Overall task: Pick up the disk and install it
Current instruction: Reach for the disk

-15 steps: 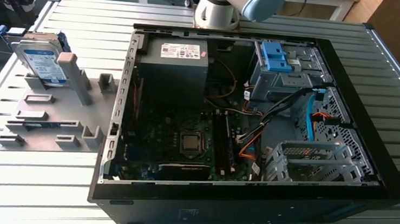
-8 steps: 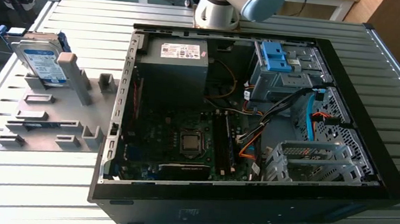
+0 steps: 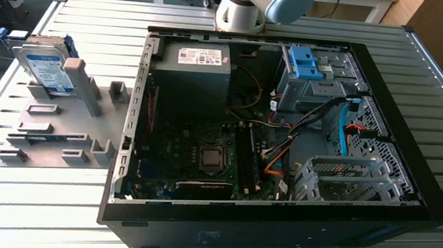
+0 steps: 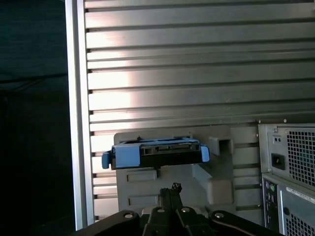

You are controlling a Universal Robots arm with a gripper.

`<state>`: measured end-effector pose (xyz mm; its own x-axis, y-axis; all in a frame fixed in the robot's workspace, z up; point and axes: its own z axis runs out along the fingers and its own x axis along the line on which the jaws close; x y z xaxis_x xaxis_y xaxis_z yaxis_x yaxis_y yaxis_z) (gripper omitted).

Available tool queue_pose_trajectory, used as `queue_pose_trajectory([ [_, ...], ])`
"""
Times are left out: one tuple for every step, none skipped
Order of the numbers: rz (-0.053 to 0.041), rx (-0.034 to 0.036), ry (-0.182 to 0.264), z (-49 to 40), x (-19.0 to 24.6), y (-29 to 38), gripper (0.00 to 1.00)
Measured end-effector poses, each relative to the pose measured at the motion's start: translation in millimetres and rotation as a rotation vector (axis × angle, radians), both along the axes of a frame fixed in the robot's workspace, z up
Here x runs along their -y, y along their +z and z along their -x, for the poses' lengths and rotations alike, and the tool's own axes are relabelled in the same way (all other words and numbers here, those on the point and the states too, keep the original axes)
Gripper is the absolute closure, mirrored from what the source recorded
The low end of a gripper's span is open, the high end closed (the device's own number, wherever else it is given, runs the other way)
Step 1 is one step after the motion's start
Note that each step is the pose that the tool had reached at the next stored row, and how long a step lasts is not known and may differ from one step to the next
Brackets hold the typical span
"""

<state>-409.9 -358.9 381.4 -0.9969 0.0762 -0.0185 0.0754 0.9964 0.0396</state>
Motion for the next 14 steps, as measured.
queue_pose_trajectory([
  [0.0001, -0.0002, 0.000, 2.6, -0.8, 0.0, 0.89],
  [0.0000, 0.0000, 0.000, 5.1, -1.8, -0.1, 0.89],
  [0.0001, -0.0001, 0.000, 7.8, -3.1, -0.2, 0.89],
  [0.0001, -0.0003, 0.000, 10.7, -4.2, -0.3, 0.89],
  [0.0000, -0.0009, 0.000, 13.7, -5.0, -0.5, 0.89],
  [0.0000, -0.0028, 0.000, 15.9, -5.4, -0.8, 0.89],
  [-0.0001, -0.0064, 0.000, 16.6, -5.7, -1.2, 0.89],
  [0.0000, -0.0111, 0.000, 16.9, -6.0, -1.3, 0.89],
  [0.0001, -0.0156, 0.000, 17.1, -6.3, -1.6, 0.89],
  [0.0000, -0.0206, 0.000, 17.2, -6.8, -2.2, 0.89],
  [0.0000, -0.0254, 0.000, 17.2, -7.2, -2.6, 0.89],
  [0.0000, -0.0275, 0.000, 17.2, -7.5, -2.9, 0.89],
  [0.0000, -0.0275, 0.000, 17.2, -7.9, -3.1, 0.89],
  [0.0000, -0.0277, 0.000, 17.2, -8.0, -3.1, 0.89],
])
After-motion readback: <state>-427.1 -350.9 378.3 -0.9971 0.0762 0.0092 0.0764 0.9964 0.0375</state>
